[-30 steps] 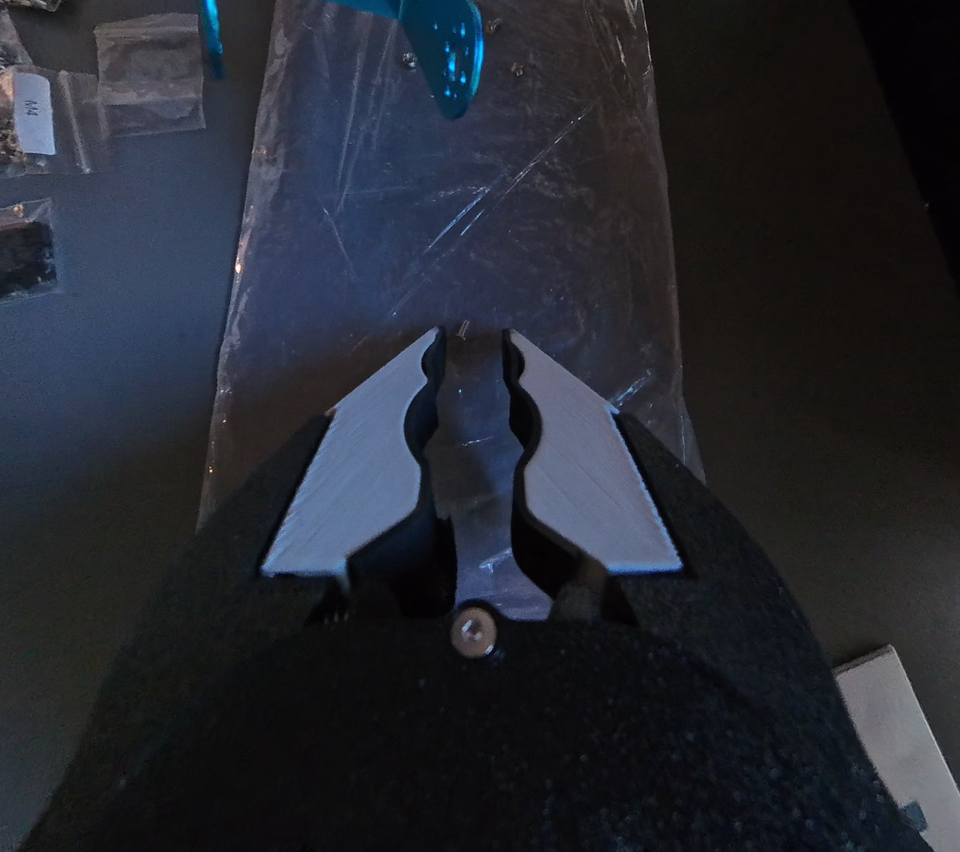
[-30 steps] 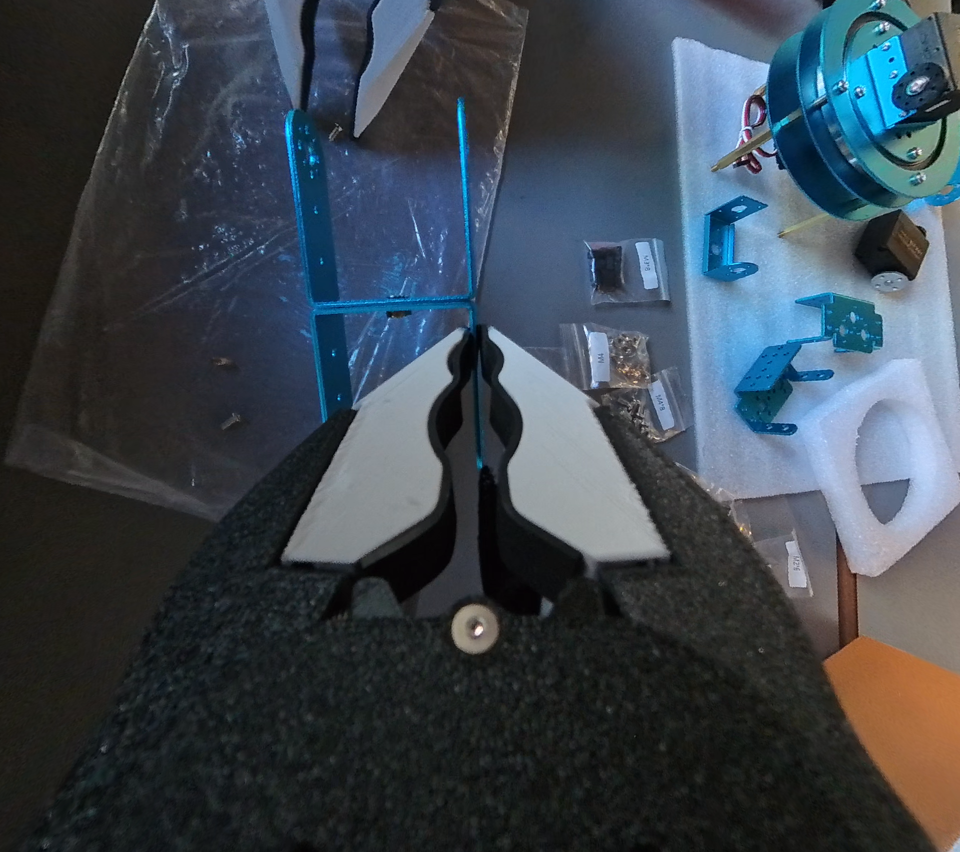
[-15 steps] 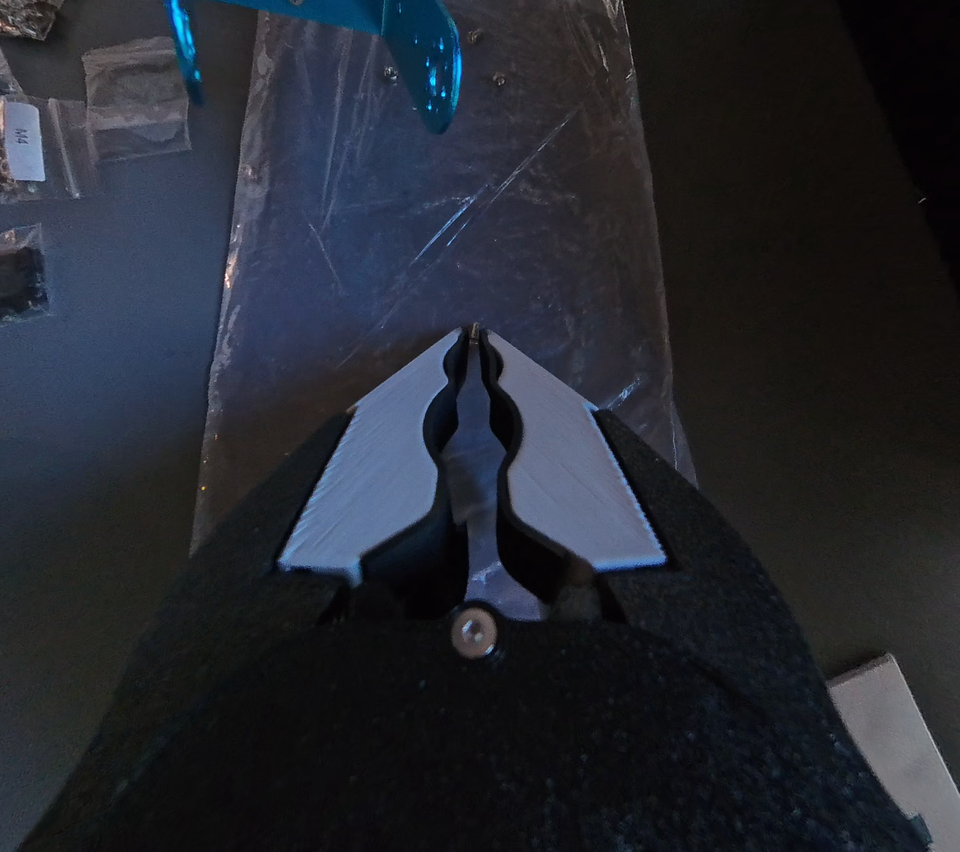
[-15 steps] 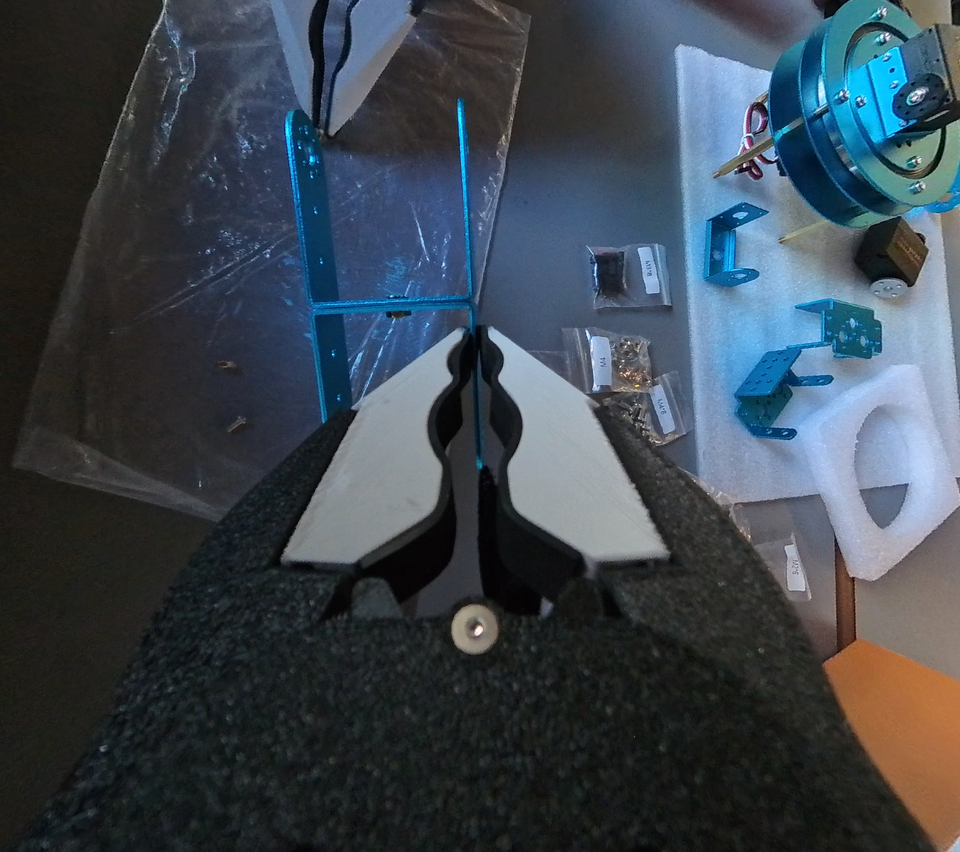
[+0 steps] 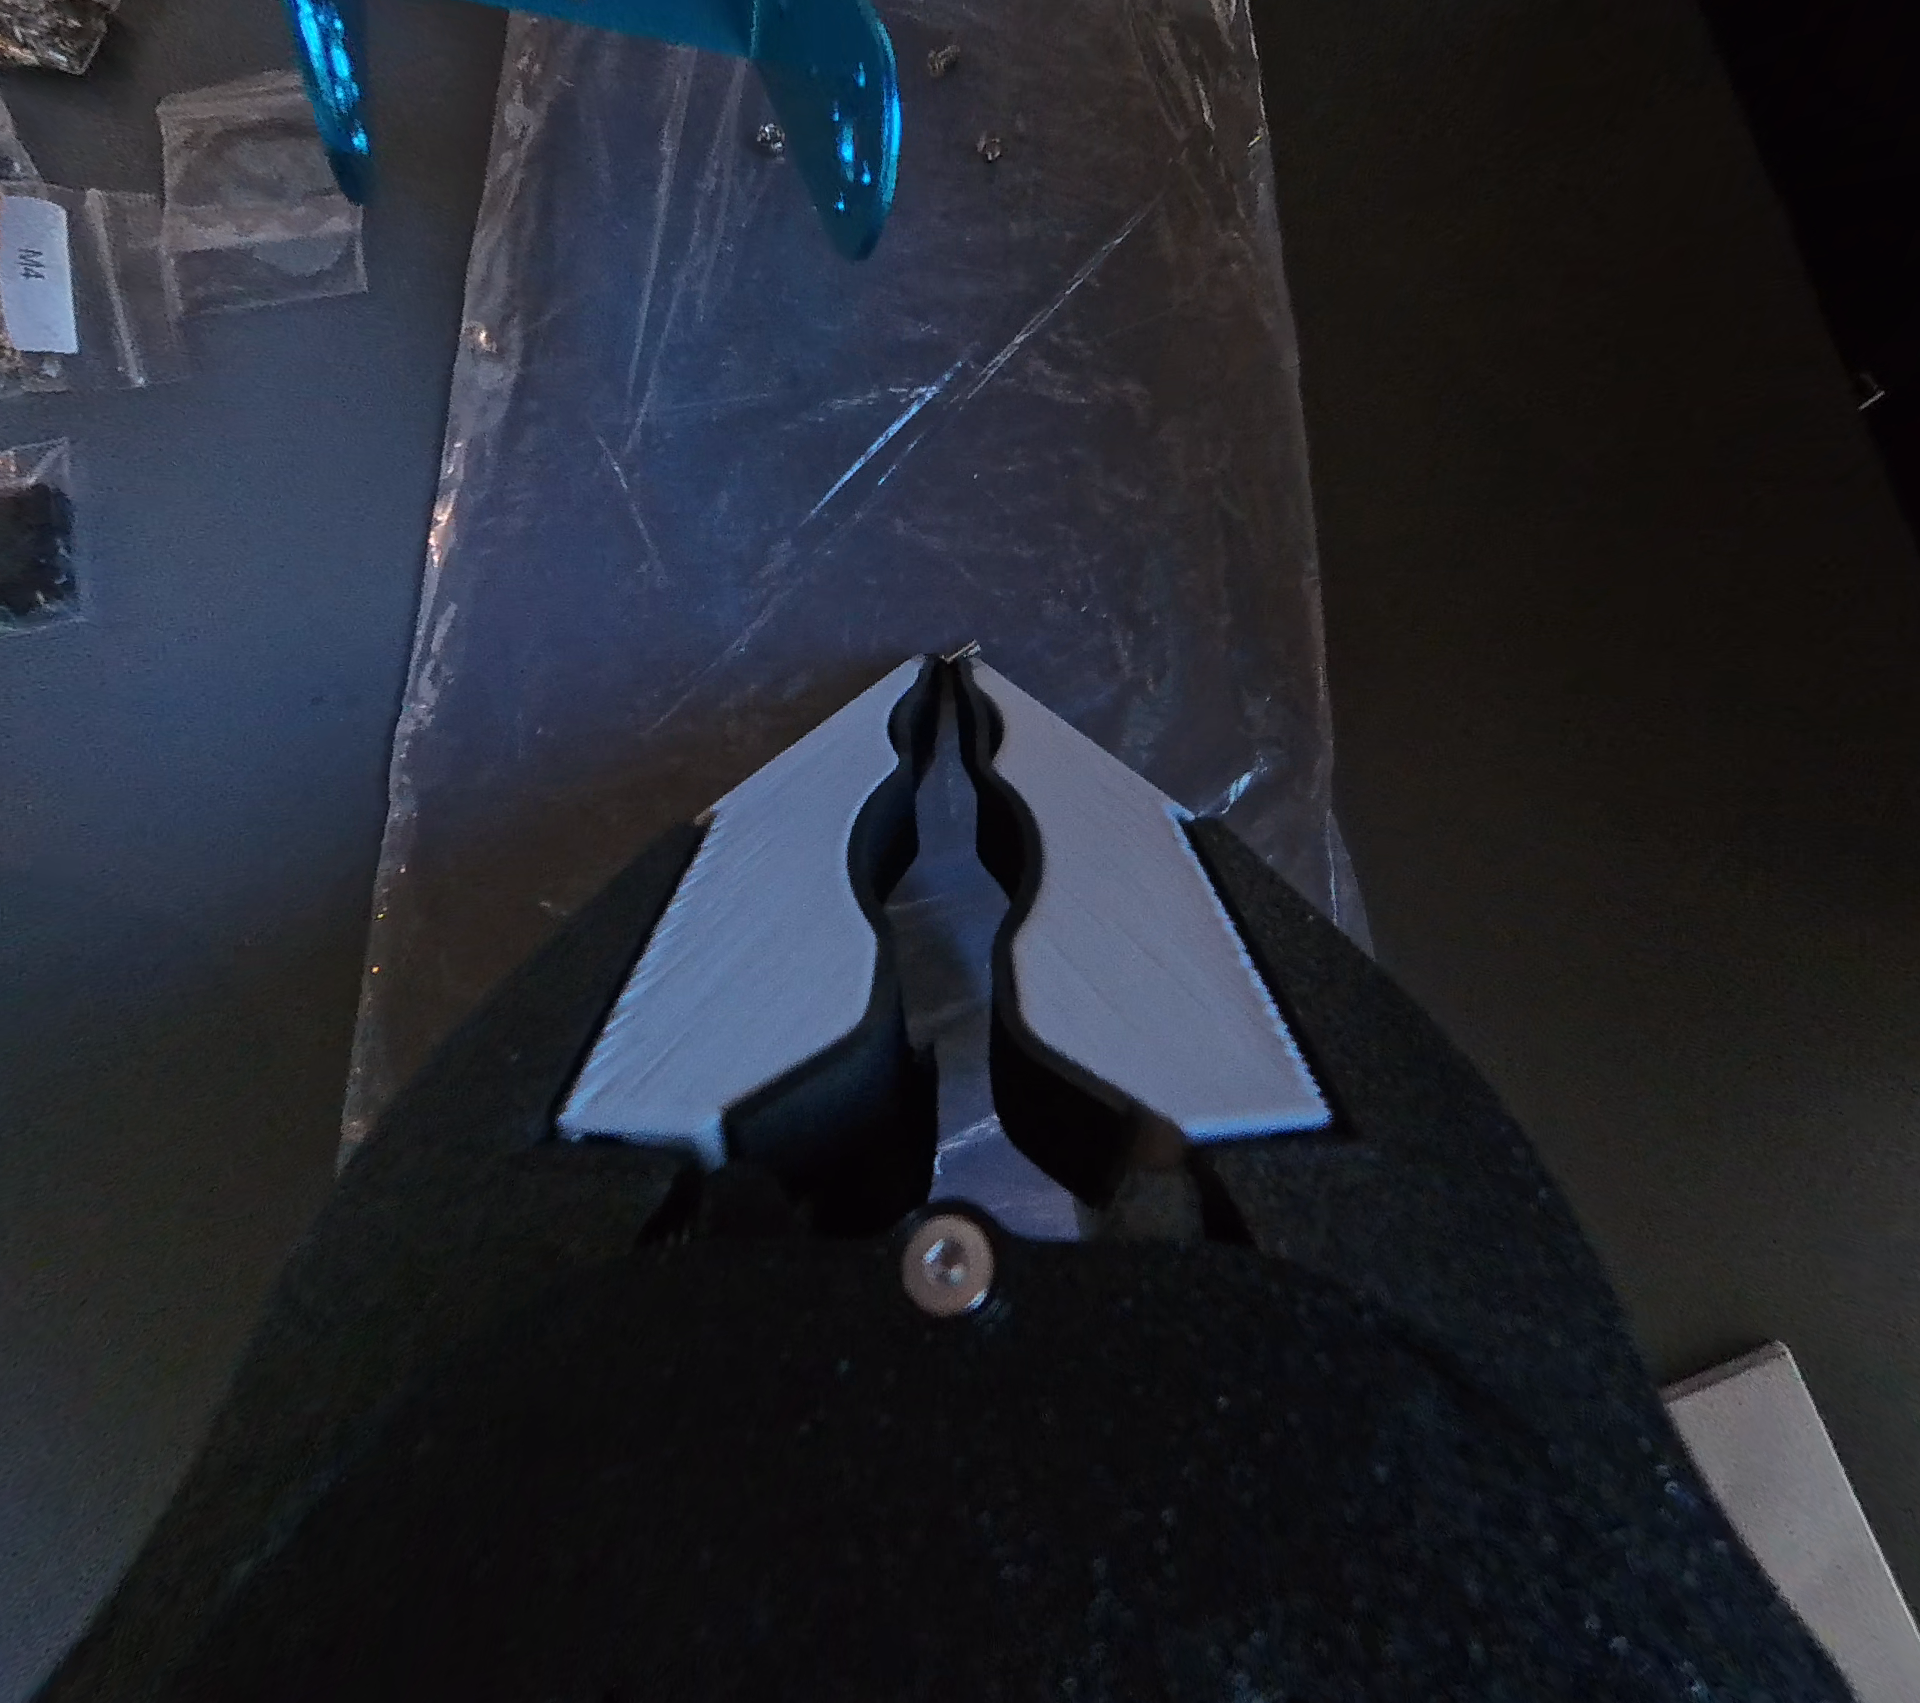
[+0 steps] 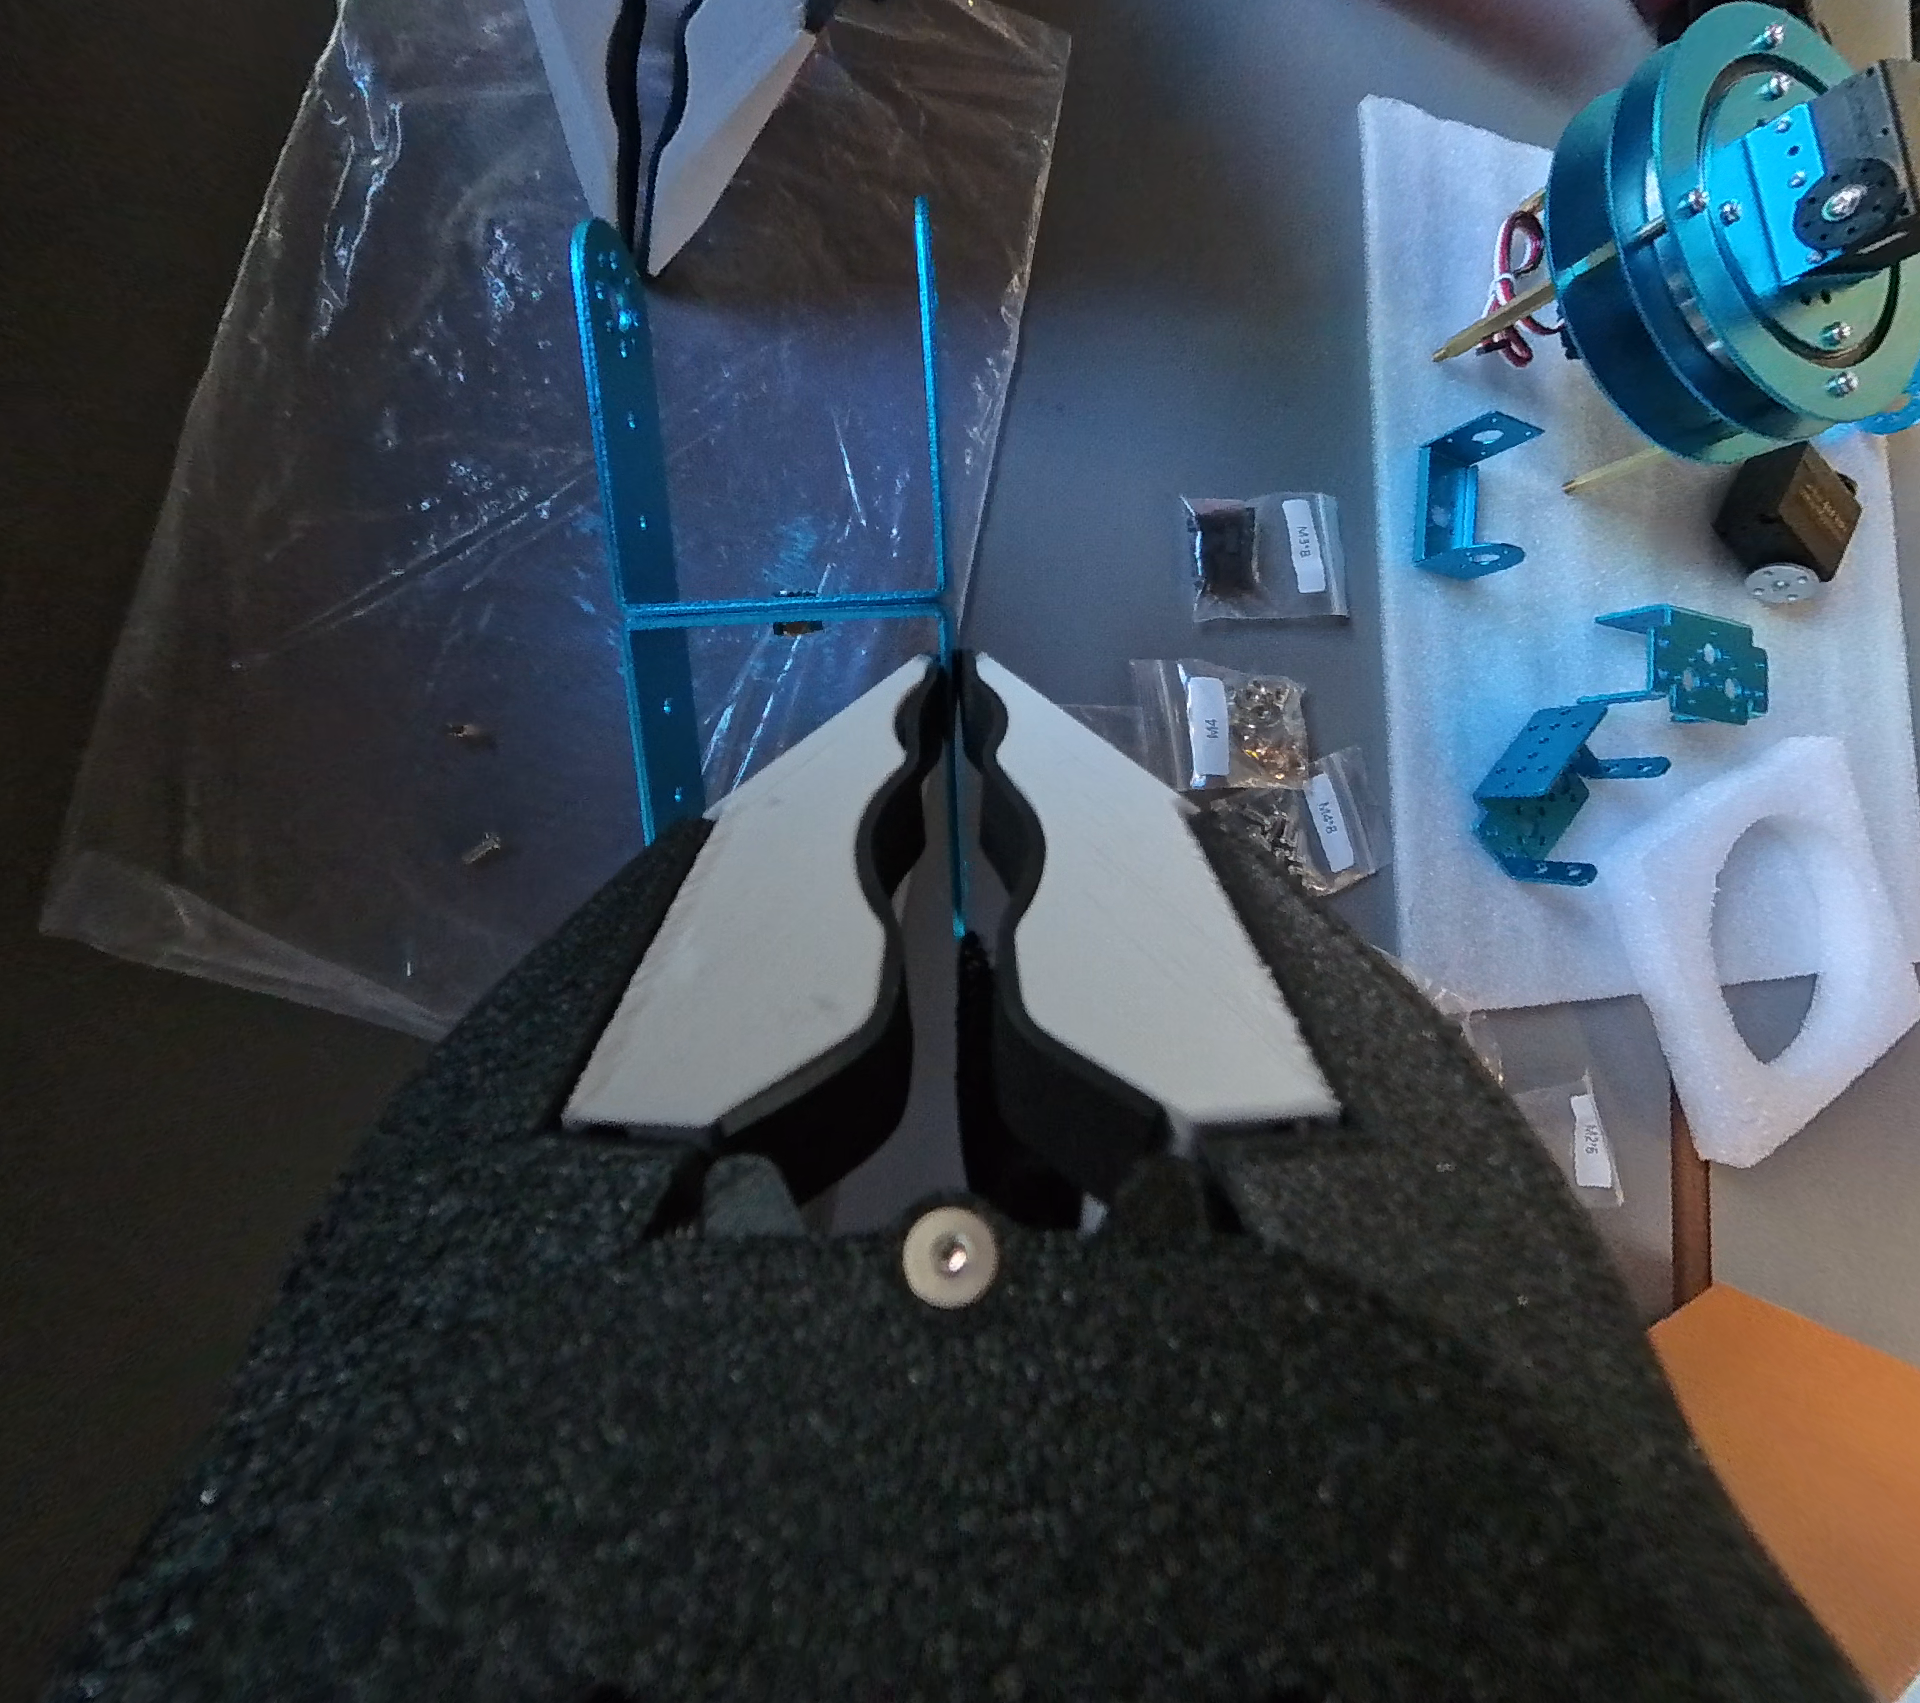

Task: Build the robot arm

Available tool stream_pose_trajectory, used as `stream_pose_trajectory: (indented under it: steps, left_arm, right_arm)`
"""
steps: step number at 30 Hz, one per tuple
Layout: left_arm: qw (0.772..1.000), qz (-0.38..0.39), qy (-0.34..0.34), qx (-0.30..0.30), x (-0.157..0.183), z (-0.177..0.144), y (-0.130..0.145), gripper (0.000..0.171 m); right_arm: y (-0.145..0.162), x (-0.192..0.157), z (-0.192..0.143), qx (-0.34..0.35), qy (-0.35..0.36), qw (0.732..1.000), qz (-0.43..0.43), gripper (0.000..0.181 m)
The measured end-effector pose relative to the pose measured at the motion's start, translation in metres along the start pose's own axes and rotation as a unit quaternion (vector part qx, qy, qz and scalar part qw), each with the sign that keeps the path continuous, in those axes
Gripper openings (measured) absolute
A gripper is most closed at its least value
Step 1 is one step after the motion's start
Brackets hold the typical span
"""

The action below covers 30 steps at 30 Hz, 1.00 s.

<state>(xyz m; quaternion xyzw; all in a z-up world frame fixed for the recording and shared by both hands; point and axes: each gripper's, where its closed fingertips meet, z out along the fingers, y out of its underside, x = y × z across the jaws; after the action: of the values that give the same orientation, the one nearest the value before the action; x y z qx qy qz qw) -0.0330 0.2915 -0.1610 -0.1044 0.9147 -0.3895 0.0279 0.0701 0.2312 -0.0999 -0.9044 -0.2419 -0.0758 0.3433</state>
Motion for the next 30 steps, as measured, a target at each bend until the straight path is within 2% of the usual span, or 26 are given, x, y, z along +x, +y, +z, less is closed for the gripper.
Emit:
stream_pose_trajectory:
  steps: [4,7,11,14,16,18,20,22,24,30]
  left_arm:
    - [1.000,0.003,0.007,0.001,0.003,0.001,-0.001,0.000]
    - [1.000,0.005,-0.012,-0.001,0.002,0.002,-0.002,0.000]
    - [0.996,-0.001,-0.084,-0.003,-0.002,0.000,-0.001,0.000]
    - [0.985,-0.005,-0.174,0.017,-0.011,-0.011,-0.008,0.000]
    - [0.970,-0.020,-0.235,0.055,-0.018,-0.029,-0.020,0.000]
    - [0.947,-0.021,-0.304,0.105,-0.024,-0.055,-0.037,0.000]
    - [0.922,-0.010,-0.356,0.152,-0.025,-0.078,-0.056,0.000]
    - [0.903,0.018,-0.382,0.195,-0.018,-0.092,-0.080,0.000]
    - [0.886,0.056,-0.409,0.213,-0.011,-0.100,-0.102,0.000]
    - [0.831,0.185,-0.480,0.212,0.009,-0.108,-0.159,0.000]
  right_arm:
    - [0.000,-0.001,0.001,-0.001,0.000,1.000,0.000,0.001]
    - [0.000,0.000,0.001,-0.002,0.004,1.000,0.002,0.001]
    - [0.002,0.000,0.003,-0.015,0.016,1.000,0.016,0.001]
    - [-0.004,-0.001,0.006,-0.003,0.013,0.998,0.063,0.001]
    - [-0.009,-0.003,0.011,0.028,-0.002,0.995,0.095,0.001]
    - [-0.015,-0.010,0.015,0.059,-0.032,0.991,0.119,0.001]
    - [-0.031,-0.018,0.012,0.112,-0.064,0.981,0.143,0.001]
    - [-0.055,-0.029,0.001,0.194,-0.116,0.959,0.172,0.000]
    - [-0.074,-0.038,-0.008,0.261,-0.166,0.928,0.205,0.001]
    - [-0.104,-0.045,-0.039,0.381,-0.214,0.872,0.221,0.001]
